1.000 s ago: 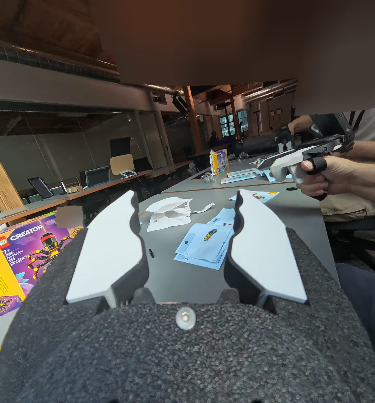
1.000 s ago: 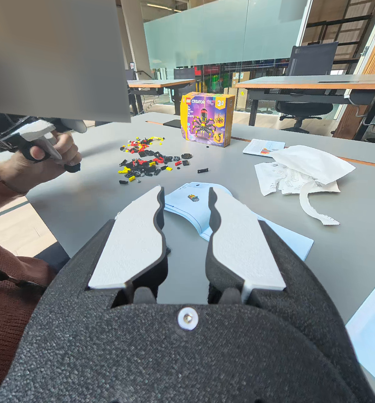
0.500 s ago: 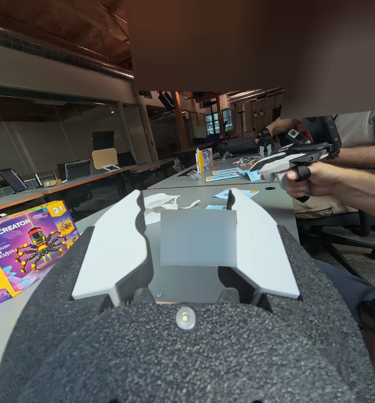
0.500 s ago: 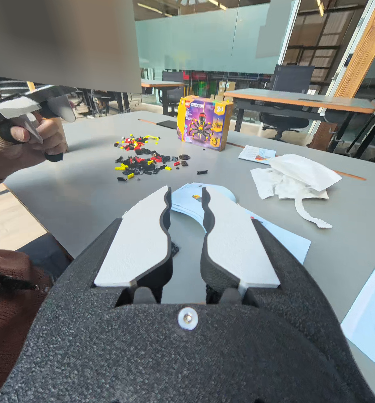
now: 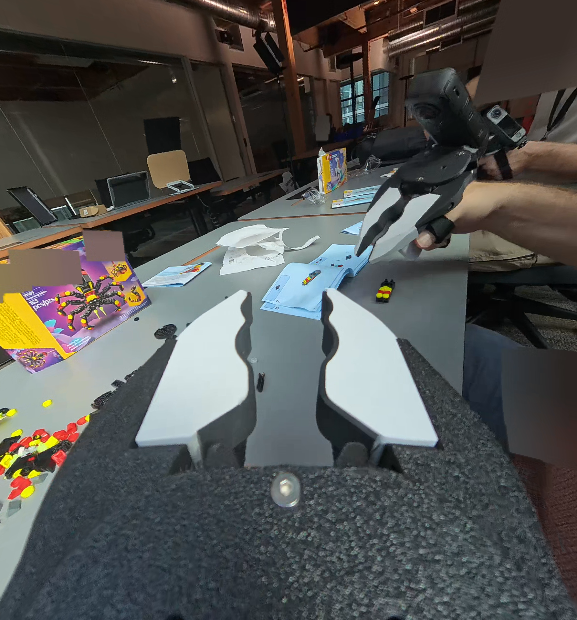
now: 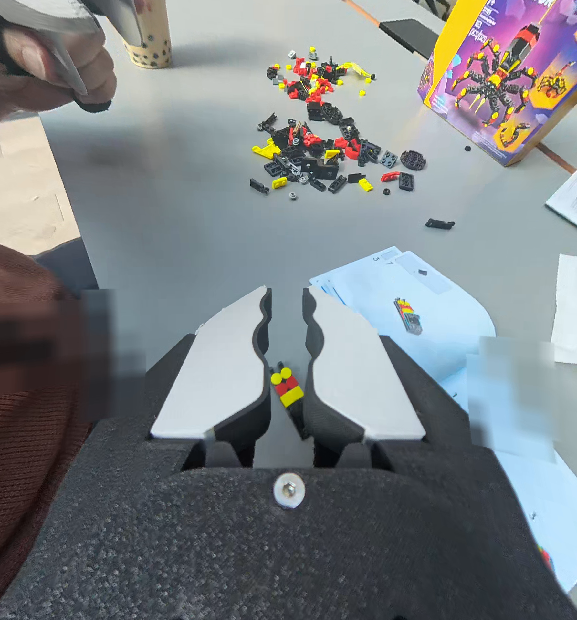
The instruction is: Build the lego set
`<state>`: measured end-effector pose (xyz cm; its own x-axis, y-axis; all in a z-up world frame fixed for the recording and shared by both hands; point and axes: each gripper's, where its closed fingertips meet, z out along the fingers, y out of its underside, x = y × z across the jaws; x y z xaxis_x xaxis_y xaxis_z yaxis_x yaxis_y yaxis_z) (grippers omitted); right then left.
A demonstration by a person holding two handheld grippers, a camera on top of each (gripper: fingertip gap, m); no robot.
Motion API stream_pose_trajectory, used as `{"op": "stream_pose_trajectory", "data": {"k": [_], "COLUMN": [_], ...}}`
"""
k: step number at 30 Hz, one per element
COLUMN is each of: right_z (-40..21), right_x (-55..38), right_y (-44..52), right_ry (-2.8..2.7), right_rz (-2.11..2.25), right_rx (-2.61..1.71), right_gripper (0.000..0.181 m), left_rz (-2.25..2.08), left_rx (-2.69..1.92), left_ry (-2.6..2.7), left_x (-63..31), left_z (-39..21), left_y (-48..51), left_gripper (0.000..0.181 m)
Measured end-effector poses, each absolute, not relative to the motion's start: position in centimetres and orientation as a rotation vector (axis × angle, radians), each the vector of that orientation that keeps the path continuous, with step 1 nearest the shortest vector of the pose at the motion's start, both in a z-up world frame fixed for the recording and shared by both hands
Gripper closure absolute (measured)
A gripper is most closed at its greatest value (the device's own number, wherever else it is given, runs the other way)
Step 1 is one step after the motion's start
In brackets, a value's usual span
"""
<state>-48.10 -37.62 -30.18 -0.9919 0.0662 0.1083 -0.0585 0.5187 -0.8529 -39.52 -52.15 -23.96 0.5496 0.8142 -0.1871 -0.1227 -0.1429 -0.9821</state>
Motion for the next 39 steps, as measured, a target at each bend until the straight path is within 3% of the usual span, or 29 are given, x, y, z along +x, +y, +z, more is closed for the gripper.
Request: {"op": "stream_pose_trajectory", "data": {"k": [3, 5, 9, 11, 18, 28, 32, 39], "right_z": [-28.4, -27.7, -27.8, -29.3, -35.9, -37.0, -36.9, -37.1], "right_x": [-50.7, -53.1, -56.8, -56.9, -56.7, -57.0, -56.8, -56.8], "right_y": [-41.7, -45.0, -52.7, -56.3, -61.9, -62.8, -63.2, -63.0], "right_ry": [-2.570, -2.601, -2.722, -2.790, -2.782, -2.809, -2.857, -2.849], "right_rz": [1.416, 1.383, 1.338, 1.260, 0.780, 0.615, 0.613, 0.583], "right_rx": [0.190, 0.292, 0.461, 0.609, 1.237, 1.329, 1.330, 1.369], "right_gripper": [0.180, 0.181, 0.178, 0.177, 0.166, 0.167, 0.154, 0.155], "left_rz": [0.985, 0.981, 0.982, 1.005, 0.991, 0.937, 0.911, 0.919], "left_rx": [-1.565, -1.611, -1.692, -1.732, -1.726, -1.666, -1.632, -1.609], "left_ry": [-0.614, -0.600, -0.594, -0.591, -0.617, -0.627, -0.631, -0.642], "left_x": [-39.5, -39.7, -40.6, -41.2, -41.7, -41.6, -41.5, -41.4], "left_z": [-25.1, -26.2, -28.1, -28.7, -28.8, -28.4, -28.0, -27.8], "left_y": [-53.3, -53.6, -54.6, -55.3, -56.5, -56.5, -56.6, -56.9], "left_gripper": [0.166, 0.181, 0.176, 0.169, 0.169, 0.168, 0.169, 0.169]}}
